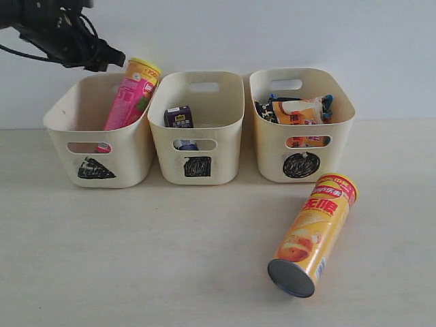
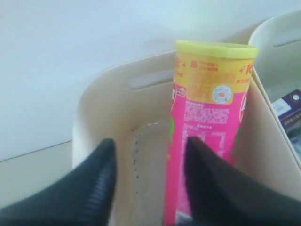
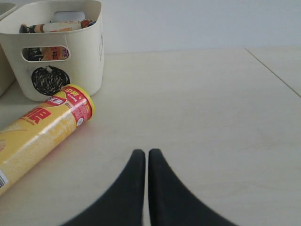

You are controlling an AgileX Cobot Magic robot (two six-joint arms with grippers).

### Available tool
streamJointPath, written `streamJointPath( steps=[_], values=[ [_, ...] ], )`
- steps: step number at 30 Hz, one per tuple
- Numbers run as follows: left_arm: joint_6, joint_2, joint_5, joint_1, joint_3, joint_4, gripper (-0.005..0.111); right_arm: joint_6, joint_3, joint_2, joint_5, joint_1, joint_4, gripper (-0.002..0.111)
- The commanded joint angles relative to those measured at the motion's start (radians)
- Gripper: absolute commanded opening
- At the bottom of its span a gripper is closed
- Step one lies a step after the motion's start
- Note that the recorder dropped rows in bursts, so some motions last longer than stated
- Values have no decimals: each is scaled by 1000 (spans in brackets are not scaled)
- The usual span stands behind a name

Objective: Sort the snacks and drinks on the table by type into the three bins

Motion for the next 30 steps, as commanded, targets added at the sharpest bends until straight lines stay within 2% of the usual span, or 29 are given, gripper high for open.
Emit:
streamJointPath(
  steps=[1, 11, 18, 23, 30],
  values=[
    [107, -66, 122, 1, 22, -44, 5, 0, 5, -4, -6, 0, -2, 0],
    [280, -256, 132, 1, 264, -239, 4, 0, 5, -4, -6, 0, -2, 0],
    [565, -414, 46, -13, 486, -569, 4, 0, 5, -4, -6, 0, -2, 0],
    [619, -474, -26, -97, 597, -609, 4, 0, 5, -4, -6, 0, -2, 0],
    [615, -472, -25, -275, 605, -609, 4, 0, 5, -4, -6, 0, -2, 0]
  ],
)
